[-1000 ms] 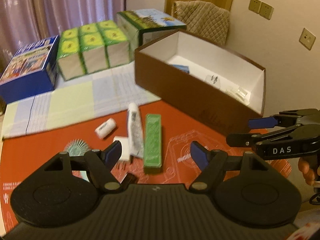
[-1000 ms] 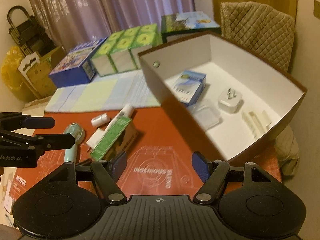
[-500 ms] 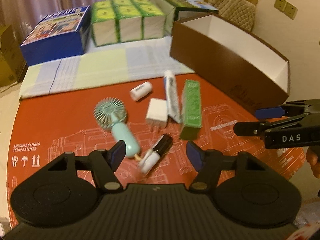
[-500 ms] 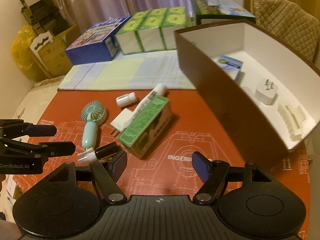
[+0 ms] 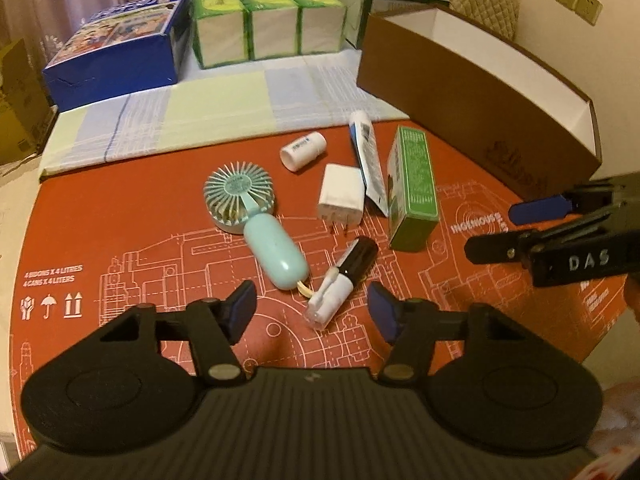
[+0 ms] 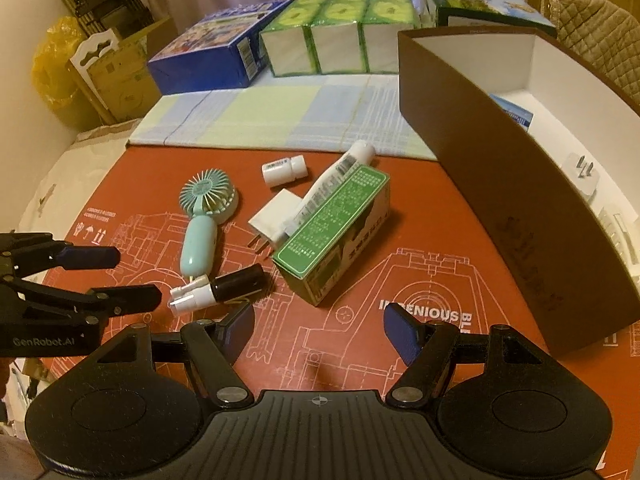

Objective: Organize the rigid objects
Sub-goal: 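Grasp the brown medicine bottle with the left gripper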

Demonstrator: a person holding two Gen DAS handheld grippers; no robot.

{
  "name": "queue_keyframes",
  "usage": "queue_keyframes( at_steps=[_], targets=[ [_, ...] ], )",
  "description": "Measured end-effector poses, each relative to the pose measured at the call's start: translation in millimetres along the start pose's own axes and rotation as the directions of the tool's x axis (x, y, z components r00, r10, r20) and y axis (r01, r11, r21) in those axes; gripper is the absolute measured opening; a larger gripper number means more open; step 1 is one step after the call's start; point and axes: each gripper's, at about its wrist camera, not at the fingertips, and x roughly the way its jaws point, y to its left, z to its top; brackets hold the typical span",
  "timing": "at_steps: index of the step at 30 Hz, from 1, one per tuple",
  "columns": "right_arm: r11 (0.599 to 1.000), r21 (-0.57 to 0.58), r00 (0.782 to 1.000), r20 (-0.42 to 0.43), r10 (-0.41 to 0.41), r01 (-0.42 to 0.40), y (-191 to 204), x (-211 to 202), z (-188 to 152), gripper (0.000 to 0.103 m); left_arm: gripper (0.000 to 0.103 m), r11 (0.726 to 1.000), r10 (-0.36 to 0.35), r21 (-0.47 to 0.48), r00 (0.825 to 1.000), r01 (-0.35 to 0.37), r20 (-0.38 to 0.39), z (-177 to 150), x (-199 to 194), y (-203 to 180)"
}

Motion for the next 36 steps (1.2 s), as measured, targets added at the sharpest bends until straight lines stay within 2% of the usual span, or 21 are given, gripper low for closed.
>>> queue_keyframes(
  at_steps=[9,19,22,36],
  targets=[
    [0.997,0.064,0.999,-0.033,-0.038,0.04,-15.0,5.1,-6.9,0.069,0.053,0.988,-0.028,0.15,0.999,0.025,0.017,2.1,29.2,-17.0],
    [0.982,0.162,0.994,-0.06,-0.091,0.1,-46.5,1.0,-18.7,0.069,0.032,0.975,-0.046,0.215,0.999,0.049,-0.018,6.7,59.2,-25.9],
    [0.976,0.185,0.992,-0.069,-0.101,0.112,-53.6,0.7,-22.5,0.069,0.022,0.974,-0.043,0.219,0.998,0.052,-0.049,2.9,65.2,-29.0],
    [0.97,0.207,0.99,-0.092,-0.106,0.124,-63.2,-0.8,-31.2,0.069,0.022,0.992,-0.055,0.107,0.994,0.065,-0.096,7.1,72.5,-26.7]
  ],
)
